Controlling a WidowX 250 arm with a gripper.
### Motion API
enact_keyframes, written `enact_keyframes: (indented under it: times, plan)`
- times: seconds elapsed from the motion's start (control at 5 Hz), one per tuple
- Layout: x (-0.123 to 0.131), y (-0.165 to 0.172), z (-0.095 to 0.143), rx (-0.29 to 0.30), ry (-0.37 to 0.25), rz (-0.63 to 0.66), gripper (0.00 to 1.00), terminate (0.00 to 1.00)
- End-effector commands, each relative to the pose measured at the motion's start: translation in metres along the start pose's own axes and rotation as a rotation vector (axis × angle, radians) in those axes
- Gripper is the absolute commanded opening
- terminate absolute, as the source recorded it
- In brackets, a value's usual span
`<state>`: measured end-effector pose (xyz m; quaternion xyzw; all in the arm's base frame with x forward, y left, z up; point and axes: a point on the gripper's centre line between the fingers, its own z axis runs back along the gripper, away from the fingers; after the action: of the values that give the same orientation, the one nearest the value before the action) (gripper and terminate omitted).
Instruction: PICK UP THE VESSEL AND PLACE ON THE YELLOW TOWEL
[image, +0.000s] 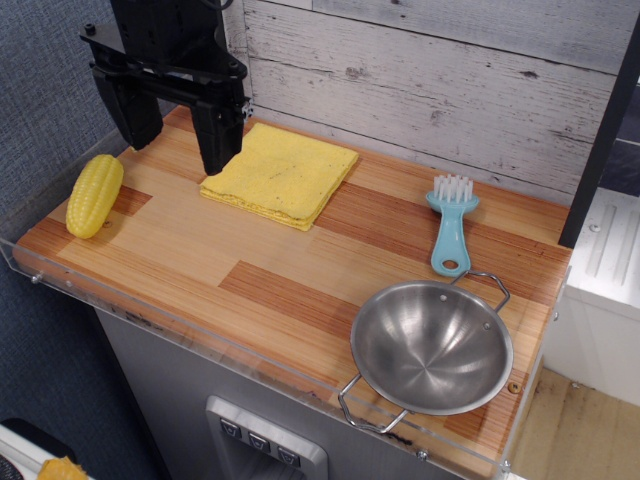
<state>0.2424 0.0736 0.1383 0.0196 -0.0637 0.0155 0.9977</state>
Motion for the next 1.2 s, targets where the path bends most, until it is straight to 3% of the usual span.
enact_keyframes:
  times: [0.0,0.2,0.6,1.0]
  plan:
    - [0.0,0.0,0.0,0.0,0.0,0.0,1.0,0.0]
    - [-0.002,-0.037,-0.009,-0.043,-0.036,-0.073,1.0,0.0]
    - [-0.007,-0.097,-0.031,-0.074,-0.05,-0.261,1.0,0.0]
    - [-0.003,-0.124,-0.068,-0.084,-0.037,-0.326,1.0,0.0]
